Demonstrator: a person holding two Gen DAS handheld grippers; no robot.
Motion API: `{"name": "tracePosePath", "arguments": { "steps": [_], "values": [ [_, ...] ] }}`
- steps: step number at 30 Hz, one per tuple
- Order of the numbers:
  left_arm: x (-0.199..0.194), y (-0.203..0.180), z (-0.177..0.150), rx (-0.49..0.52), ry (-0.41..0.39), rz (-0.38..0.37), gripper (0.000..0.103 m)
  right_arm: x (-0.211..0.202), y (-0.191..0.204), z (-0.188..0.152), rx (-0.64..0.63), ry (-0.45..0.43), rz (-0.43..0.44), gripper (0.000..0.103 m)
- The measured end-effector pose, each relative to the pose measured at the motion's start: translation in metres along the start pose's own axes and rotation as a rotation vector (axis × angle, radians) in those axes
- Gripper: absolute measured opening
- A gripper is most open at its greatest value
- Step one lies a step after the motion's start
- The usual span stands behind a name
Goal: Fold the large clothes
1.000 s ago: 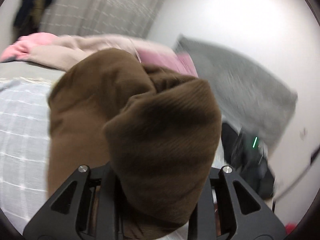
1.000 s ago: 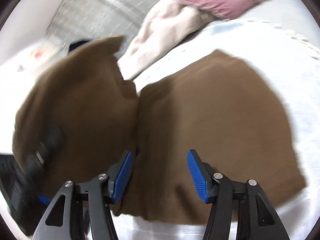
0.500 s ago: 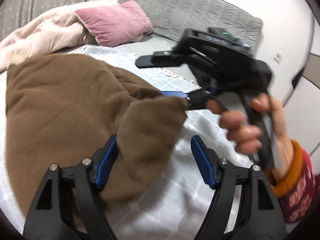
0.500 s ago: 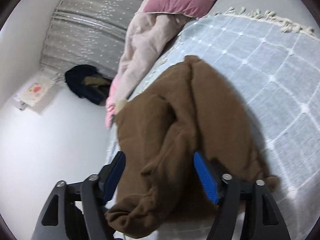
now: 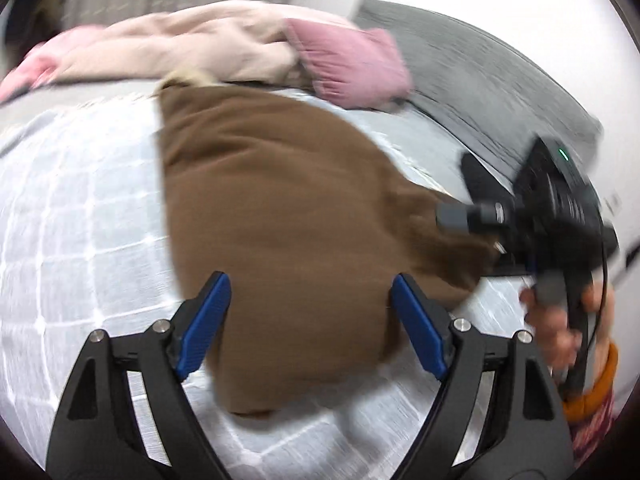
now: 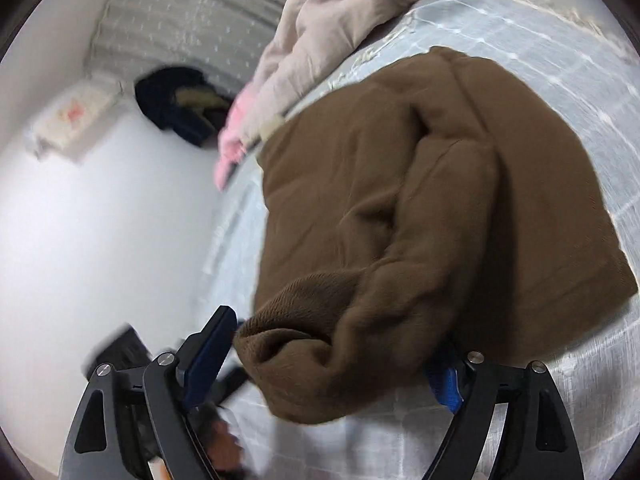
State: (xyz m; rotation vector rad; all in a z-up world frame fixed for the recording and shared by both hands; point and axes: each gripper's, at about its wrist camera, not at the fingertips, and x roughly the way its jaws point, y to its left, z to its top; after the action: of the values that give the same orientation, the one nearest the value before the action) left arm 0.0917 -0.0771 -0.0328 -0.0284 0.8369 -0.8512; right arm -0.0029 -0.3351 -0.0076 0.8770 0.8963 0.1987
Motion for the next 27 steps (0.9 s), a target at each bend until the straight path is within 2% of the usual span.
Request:
{"name": "tracePosePath", "arguments": {
  "steps": [2,3,4,5,6,7,11,13,15,17,19,20,21,22,23,24,25,27],
  "values": [
    [0.003,0.011,0.001,-0.058,0.004,0.017,0.083,0.013,0.006,0.002,-0.031,-0.015,-0.09,0.085],
    [0.004,0.015,0.001,-0.078,0.004,0.023,0.083,0.018,0.009,0.005,-0.042,-0.046,-0.135,0.081],
    [0.004,0.02,0.0,-0.095,0.003,0.039,0.083,0.021,0.01,0.011,-0.051,-0.074,-0.161,0.062],
    [0.005,0.022,0.0,-0.11,0.0,0.057,0.083,0.023,0.01,0.017,-0.057,-0.097,-0.164,0.049],
    [0.006,0.025,0.0,-0.119,-0.003,0.065,0.083,0.024,0.01,0.025,-0.056,-0.117,-0.139,0.043],
    [0.007,0.027,0.0,-0.129,-0.001,0.07,0.083,0.021,0.011,0.033,-0.067,-0.147,-0.101,0.032],
    [0.01,0.03,0.01,-0.172,-0.005,0.02,0.083,-0.002,0.03,0.041,-0.182,-0.257,-0.074,0.024],
    [0.011,0.024,0.018,-0.177,-0.025,0.002,0.083,-0.03,0.04,0.042,-0.232,-0.34,-0.031,0.023],
    [0.016,0.017,0.024,-0.173,-0.03,-0.012,0.083,-0.053,0.034,0.046,-0.228,-0.404,-0.005,0.022],
    [0.026,0.009,0.029,-0.159,-0.015,-0.023,0.083,-0.078,0.008,0.053,-0.167,-0.457,0.011,0.023],
    [0.042,0.003,0.029,-0.142,0.024,-0.026,0.083,-0.088,-0.029,0.059,-0.086,-0.455,-0.044,0.024],
    [0.051,0.001,0.028,-0.136,0.047,-0.024,0.083,-0.087,-0.043,0.061,-0.043,-0.44,-0.088,0.028],
    [0.061,0.0,0.027,-0.134,0.072,-0.028,0.084,-0.08,-0.066,0.064,0.024,-0.388,-0.168,0.03],
    [0.07,0.001,0.025,-0.144,0.092,-0.046,0.087,-0.066,-0.094,0.067,0.107,-0.286,-0.245,0.036],
    [0.073,0.002,0.025,-0.158,0.098,-0.058,0.088,-0.056,-0.116,0.066,0.179,-0.204,-0.271,0.045],
    [0.077,0.005,0.025,-0.183,0.099,-0.076,0.089,-0.051,-0.136,0.063,0.261,-0.15,-0.258,0.049],
    [0.078,0.007,0.025,-0.202,0.096,-0.09,0.089,-0.055,-0.143,0.062,0.295,-0.148,-0.234,0.059],
    [0.079,0.015,0.027,-0.245,0.09,-0.114,0.089,-0.071,-0.144,0.064,0.287,-0.183,-0.189,0.064]
  ]
}}
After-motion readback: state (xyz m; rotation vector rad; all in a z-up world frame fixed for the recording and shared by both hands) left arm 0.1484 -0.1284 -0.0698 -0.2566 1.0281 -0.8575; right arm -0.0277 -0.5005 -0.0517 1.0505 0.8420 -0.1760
